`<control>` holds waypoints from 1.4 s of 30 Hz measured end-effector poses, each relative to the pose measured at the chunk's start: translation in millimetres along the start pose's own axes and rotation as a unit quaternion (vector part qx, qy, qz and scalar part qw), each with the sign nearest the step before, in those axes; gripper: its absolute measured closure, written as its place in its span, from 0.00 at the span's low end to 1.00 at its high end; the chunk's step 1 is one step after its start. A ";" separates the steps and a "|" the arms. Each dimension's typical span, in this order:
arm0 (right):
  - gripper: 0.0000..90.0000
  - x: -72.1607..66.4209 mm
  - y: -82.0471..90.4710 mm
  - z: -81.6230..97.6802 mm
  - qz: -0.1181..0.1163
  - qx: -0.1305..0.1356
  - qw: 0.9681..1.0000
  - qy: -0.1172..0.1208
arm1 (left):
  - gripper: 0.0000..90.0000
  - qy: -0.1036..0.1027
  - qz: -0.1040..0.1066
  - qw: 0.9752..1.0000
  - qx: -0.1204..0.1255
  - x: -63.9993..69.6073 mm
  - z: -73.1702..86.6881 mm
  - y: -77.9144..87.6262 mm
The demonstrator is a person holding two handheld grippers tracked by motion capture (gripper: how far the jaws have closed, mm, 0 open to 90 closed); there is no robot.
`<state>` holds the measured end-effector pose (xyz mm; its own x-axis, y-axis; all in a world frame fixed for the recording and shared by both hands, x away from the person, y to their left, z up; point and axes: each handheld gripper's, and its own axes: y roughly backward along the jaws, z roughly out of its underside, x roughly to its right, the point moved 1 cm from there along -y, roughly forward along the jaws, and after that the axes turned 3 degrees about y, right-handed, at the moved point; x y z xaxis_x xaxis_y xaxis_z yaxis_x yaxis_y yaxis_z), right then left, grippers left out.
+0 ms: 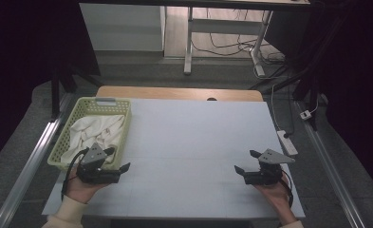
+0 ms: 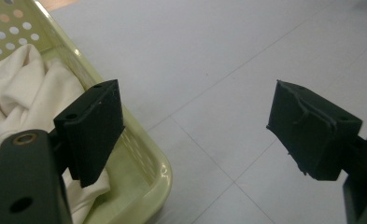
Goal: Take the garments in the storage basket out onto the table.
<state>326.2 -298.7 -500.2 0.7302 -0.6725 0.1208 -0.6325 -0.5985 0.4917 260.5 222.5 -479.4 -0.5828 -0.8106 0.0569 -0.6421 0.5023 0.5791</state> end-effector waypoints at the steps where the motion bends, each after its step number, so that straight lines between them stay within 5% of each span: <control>1: 0.13 0.0 0.2 0.0 -0.001 0.000 1.000 0.001 | 0.20 0.000 -0.001 1.000 0.000 -0.6 -0.2 0.5; 19: 0.15 0.3 -0.4 0.4 -0.003 0.007 1.000 0.000 | 0.19 0.009 -0.003 1.000 -0.004 -8.0 -1.3 -0.5; 32: 0.16 8.7 -7.9 3.2 -0.013 0.020 0.999 -0.035 | 0.19 -0.008 -0.014 1.000 -0.010 -5.5 -17.8 0.4; 42: 0.18 5.7 -4.9 0.3 -0.020 0.015 0.999 -0.037 | 0.19 0.012 0.002 1.000 -0.016 -25.4 -22.6 0.6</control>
<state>333.4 -299.8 -502.2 0.7350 -0.6771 0.0367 -0.6110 -0.6378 0.4689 286.2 236.7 -462.1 -0.5737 -0.8153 0.0780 -0.6227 0.4960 0.6051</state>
